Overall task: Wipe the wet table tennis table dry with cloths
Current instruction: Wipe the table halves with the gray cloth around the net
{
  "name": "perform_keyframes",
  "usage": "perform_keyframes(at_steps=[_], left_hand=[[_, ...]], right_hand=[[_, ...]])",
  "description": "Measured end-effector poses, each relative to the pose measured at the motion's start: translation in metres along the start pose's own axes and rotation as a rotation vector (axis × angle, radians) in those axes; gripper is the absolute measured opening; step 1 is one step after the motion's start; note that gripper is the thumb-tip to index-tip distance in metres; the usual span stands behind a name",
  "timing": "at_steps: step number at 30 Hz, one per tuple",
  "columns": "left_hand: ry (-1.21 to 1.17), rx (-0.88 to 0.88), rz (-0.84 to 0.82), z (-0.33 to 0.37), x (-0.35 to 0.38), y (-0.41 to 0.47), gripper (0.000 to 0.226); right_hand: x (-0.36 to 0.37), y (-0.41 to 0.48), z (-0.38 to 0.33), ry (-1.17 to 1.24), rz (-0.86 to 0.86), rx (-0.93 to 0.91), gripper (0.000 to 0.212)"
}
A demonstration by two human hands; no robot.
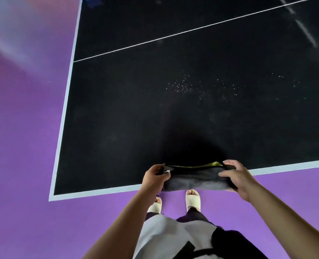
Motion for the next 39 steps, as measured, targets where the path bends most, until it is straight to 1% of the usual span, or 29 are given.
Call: perform_keyframes(at_steps=[2,4,6,8,10,12,14,16,18,19,20,21,22,23,25,26,27,28,30,31,32,33,34,35,37,38,39], left_hand=[[-0.052,-0.047,-0.031,-0.009,0.003,0.002,0.036],[-0.118,-0.13,-0.098,-0.017,0.006,0.002,0.041],[-0.152,-0.194,-0.169,-0.022,0.008,0.001,0.036],[-0.186,-0.23,-0.225,-0.023,0.011,-0.001,0.025],[-0.263,-0.234,-0.32,-0.019,0.017,-0.008,0.026],[-0.356,-0.202,-0.469,-0.006,0.02,-0.019,0.039],[-0.395,-0.151,-0.569,0.012,0.016,-0.03,0.052],[-0.393,-0.074,-0.537,0.034,0.004,-0.035,0.054],[-0.345,0.029,-0.408,0.059,-0.012,-0.039,0.049],[-0.251,0.119,-0.296,0.074,-0.023,-0.041,0.047],[-0.095,0.236,-0.161,0.092,-0.036,-0.045,0.045],[0.083,0.352,-0.044,0.111,-0.045,-0.051,0.043],[0.226,0.452,0.022,0.127,-0.047,-0.059,0.042],[0.306,0.528,0.038,0.14,-0.043,-0.068,0.043],[0.366,0.665,0.015,0.162,-0.031,-0.083,0.044],[0.381,0.712,-0.049,0.168,-0.019,-0.089,0.045],[0.412,0.711,-0.167,0.165,-0.003,-0.091,0.049],[0.456,0.684,-0.329,0.159,0.014,-0.095,0.055],[0.555,0.598,-0.602,0.144,0.031,-0.098,0.069],[0.54,0.551,-0.698,0.141,0.028,-0.097,0.066],[0.453,0.493,-0.783,0.142,0.02,-0.095,0.058],[0.327,0.437,-0.833,0.145,0.009,-0.088,0.052],[0.197,0.402,-0.821,0.151,-0.006,-0.077,0.045],[0.1,0.394,-0.743,0.158,-0.023,-0.059,0.04],[-0.067,0.364,-0.491,0.162,-0.058,-0.012,0.032],[-0.123,0.319,-0.352,0.159,-0.074,0.015,0.03],[-0.125,0.277,-0.208,0.153,-0.086,0.043,0.03]], right_hand=[[-0.001,0.001,0.005,-0.001,-0.023,0.028,0.038],[-0.001,0.0,0.006,0.044,-0.024,0.063,0.038],[0.001,-0.004,0.005,0.1,-0.07,0.131,0.034],[0.006,-0.013,0.003,0.14,-0.184,0.233,0.03],[0.015,-0.028,0.0,0.187,-0.316,0.316,0.026],[0.019,-0.038,-0.004,0.194,-0.385,0.303,0.021],[0.022,-0.042,-0.01,0.148,-0.399,0.226,0.028],[0.022,-0.042,-0.023,0.167,-0.339,0.128,0.03],[0.021,-0.039,-0.043,0.171,-0.239,-0.023,0.029],[0.023,-0.041,-0.053,0.161,-0.21,-0.085,0.028],[0.028,-0.044,-0.061,0.171,-0.214,-0.124,0.028],[0.037,-0.049,-0.068,0.195,-0.241,-0.138,0.028],[0.047,-0.055,-0.075,0.226,-0.278,-0.14,0.027],[0.057,-0.062,-0.082,0.26,-0.304,-0.134,0.028],[0.078,-0.074,-0.094,0.34,-0.358,-0.095,0.034],[0.093,-0.08,-0.101,0.388,-0.423,-0.081,0.041],[0.107,-0.088,-0.108,0.441,-0.498,-0.069,0.048],[0.118,-0.095,-0.113,0.491,-0.545,-0.057,0.049],[0.129,-0.098,-0.115,0.557,-0.557,-0.029,0.046],[0.133,-0.099,-0.113,0.563,-0.566,-0.01,0.045],[0.136,-0.098,-0.108,0.561,-0.574,0.018,0.043],[0.138,-0.095,-0.102,0.569,-0.561,0.051,0.04],[0.135,-0.091,-0.098,0.588,-0.512,0.077,0.038],[0.129,-0.086,-0.096,0.597,-0.441,0.095,0.037],[0.116,-0.077,-0.101,0.628,-0.311,0.104,0.037],[0.106,-0.072,-0.107,0.626,-0.242,0.107,0.035],[0.095,-0.067,-0.115,0.61,-0.173,0.1,0.032]])
Point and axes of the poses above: each hand's wrist, its own y-axis towards the middle knuckle, its own x-axis out of the palm, z = x × y, the point moved 9 cm from there along y, towards the middle knuckle, and after that the axes turned 3 degrees about -y, right-handed, at the moved point
